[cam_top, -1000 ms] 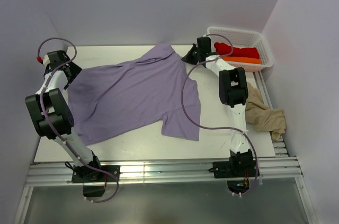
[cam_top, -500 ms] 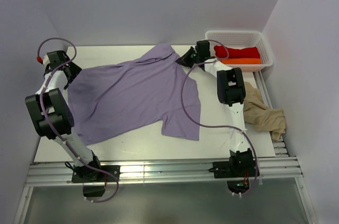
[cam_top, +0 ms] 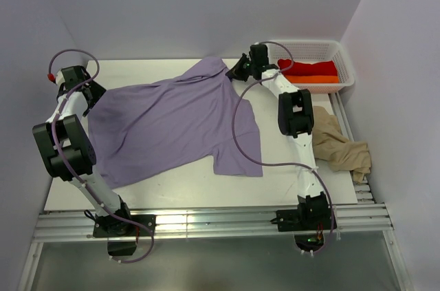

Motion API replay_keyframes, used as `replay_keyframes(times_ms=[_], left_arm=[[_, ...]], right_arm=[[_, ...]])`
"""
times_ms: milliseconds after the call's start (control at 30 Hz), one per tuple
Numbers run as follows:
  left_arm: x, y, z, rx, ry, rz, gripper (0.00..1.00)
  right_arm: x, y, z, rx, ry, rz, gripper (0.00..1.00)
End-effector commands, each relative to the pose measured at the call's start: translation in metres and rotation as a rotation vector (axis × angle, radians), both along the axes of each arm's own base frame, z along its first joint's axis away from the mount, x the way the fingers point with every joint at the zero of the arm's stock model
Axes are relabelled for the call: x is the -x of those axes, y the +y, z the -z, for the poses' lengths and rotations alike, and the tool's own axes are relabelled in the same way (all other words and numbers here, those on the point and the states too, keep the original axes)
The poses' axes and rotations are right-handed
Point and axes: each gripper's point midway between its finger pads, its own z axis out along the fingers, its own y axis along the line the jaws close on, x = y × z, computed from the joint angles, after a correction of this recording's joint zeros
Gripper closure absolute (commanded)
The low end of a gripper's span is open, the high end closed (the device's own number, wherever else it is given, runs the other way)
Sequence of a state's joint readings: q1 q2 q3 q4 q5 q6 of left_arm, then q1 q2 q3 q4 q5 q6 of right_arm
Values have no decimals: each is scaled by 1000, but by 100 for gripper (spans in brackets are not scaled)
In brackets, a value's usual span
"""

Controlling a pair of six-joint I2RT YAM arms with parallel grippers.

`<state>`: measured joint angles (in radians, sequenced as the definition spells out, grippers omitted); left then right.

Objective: Roll the t-shirts
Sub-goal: Flatten the tshirt

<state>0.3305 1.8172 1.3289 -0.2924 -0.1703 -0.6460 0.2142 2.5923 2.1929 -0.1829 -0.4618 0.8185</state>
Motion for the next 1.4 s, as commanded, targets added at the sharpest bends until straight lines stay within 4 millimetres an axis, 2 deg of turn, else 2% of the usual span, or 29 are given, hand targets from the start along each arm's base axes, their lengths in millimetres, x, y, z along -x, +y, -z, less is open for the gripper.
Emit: replay_keyframes(times_ms=[0, 67, 300, 400, 467, 533, 567, 767, 800, 833, 900, 967, 1000, 1033, 1067, 1100, 1133, 1167, 1233, 1267, 1300, 1333, 1367], left_arm=[[-5, 5, -7, -16, -27, 11, 18], [-4, 9, -4, -14, -21, 5, 19], [-7, 17, -2, -10, -20, -5, 22], [-12, 17, 6, 0, -7, -5, 27], [-16, 20, 4, -6, -12, -7, 29], [-19, 21, 12, 2, 0, -7, 30], [-24, 23, 9, 2, -8, -7, 31], [-42, 24, 20, 25, -13, 4, 35], [-46, 23, 29, 41, -2, 7, 36], [-52, 24, 26, 41, -15, 11, 38], [-57, 23, 39, 56, 5, 15, 41], [-68, 20, 38, 52, -5, 26, 44], [-72, 17, 47, 59, 7, 31, 45], [-84, 9, 56, 65, 12, 54, 54], [-89, 7, 49, 60, -3, 61, 56], [-93, 4, 51, 60, -2, 68, 59], [-94, 0, 64, 71, 25, 72, 62], [-103, -4, 60, 69, 12, 84, 70], [-109, -6, 69, 77, 18, 88, 79], [-117, -8, 63, 77, 1, 98, 93], [-120, -7, 63, 80, -2, 96, 99], [-122, -9, 70, 87, 5, 97, 100], [-129, -7, 62, 83, -11, 98, 100]], right_arm=[[-2, -15, -20, 141, -50, 25, 100], [-5, -28, -19, 224, -64, 60, 100], [-14, -68, -35, 434, -114, 169, 100], [-16, -81, -36, 495, -122, 215, 100], [-18, -86, -39, 519, -136, 231, 100], [-19, -91, -42, 534, -142, 251, 100], [-20, -93, -42, 547, -147, 262, 100], [-28, -103, -55, 581, -186, 309, 100], [-29, -105, -57, 589, -192, 320, 100], [-30, -105, -59, 590, -201, 321, 100], [-31, -106, -59, 593, -206, 324, 100], [-31, -105, -59, 597, -209, 321, 100], [-32, -105, -60, 594, -217, 321, 100], [-32, -107, -57, 597, -213, 325, 100], [-31, -108, -56, 600, -210, 326, 100], [-31, -108, -55, 601, -211, 325, 100], [-32, -109, -55, 601, -211, 328, 100], [-29, -111, -53, 606, -206, 330, 100], [-29, -113, -55, 608, -214, 342, 100], [-26, -117, -54, 611, -208, 347, 100], [-26, -119, -54, 614, -205, 360, 100], [-26, -121, -55, 611, -211, 364, 100], [-25, -122, -53, 615, -208, 363, 100]])
